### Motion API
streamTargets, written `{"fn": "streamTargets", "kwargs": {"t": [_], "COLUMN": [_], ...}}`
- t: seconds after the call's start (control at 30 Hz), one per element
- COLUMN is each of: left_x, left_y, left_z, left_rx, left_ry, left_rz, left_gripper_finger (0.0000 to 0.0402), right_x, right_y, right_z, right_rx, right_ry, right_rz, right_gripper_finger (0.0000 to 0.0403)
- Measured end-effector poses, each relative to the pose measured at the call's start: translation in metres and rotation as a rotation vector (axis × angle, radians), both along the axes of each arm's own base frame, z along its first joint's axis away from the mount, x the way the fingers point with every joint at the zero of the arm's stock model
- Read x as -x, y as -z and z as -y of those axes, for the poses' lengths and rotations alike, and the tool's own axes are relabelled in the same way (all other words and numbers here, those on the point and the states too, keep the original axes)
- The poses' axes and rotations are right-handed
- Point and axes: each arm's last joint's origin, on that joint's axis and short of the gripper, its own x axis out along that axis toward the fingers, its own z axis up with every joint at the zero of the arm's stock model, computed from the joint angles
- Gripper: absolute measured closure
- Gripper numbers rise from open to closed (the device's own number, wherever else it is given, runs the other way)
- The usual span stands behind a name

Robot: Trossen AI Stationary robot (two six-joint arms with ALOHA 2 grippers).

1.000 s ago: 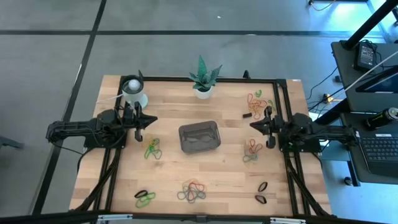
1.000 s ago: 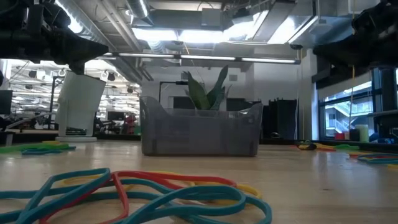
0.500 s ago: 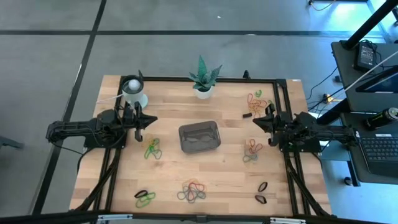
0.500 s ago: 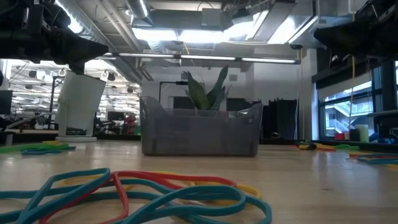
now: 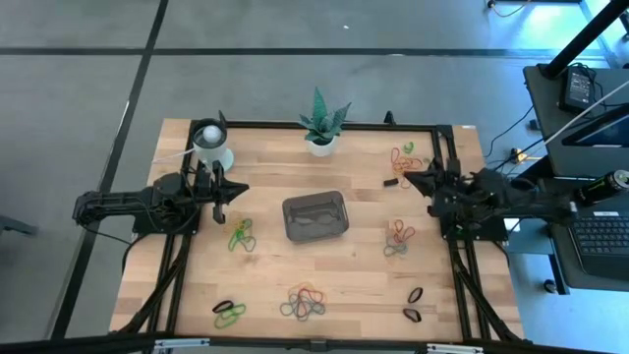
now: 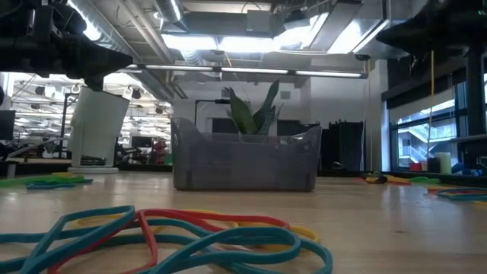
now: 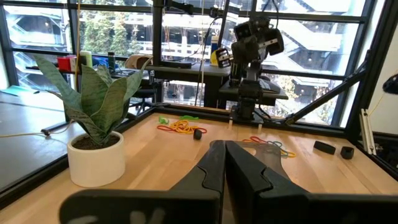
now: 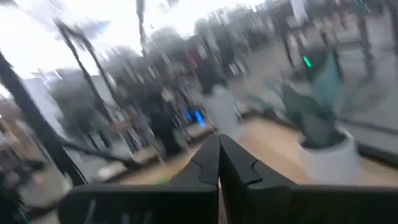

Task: Pick and place rubber bands into bin
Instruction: Put the black rubber band into the black bin

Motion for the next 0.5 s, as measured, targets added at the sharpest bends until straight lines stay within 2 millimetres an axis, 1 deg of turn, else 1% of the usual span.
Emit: {"fn": "streamTargets", "kwargs": {"t": [0.1,0.27,0.37,0.5], "left_x": [0.0,0.0,0.0,0.0], "left_y": [0.0,0.0,0.0,0.0], "left_z": [0.0,0.0,0.0,0.0], "left_rx": [0.0,0.0,0.0,0.0], "left_ry": [0.0,0.0,0.0,0.0], "left_rz": [0.0,0.0,0.0,0.0], "left_gripper_finger": [0.0395,0.0395,0.0395,0.0395], "right_x": [-0.007,-0.026,-0.036,-0.049], "right_y": [-0.021,-0.047,-0.057,-0.068], "right_z": [0.0,0.001,0.005,0.015], "right_rx": [-0.026,-0.085,-0.119,-0.142], "right_ry": [0.04,0.096,0.168,0.272], "right_rz": [-0.162,-0.438,-0.605,-0.815], "right_gripper_finger": [0.0401,0.0401,0.0401,0.0402]}}
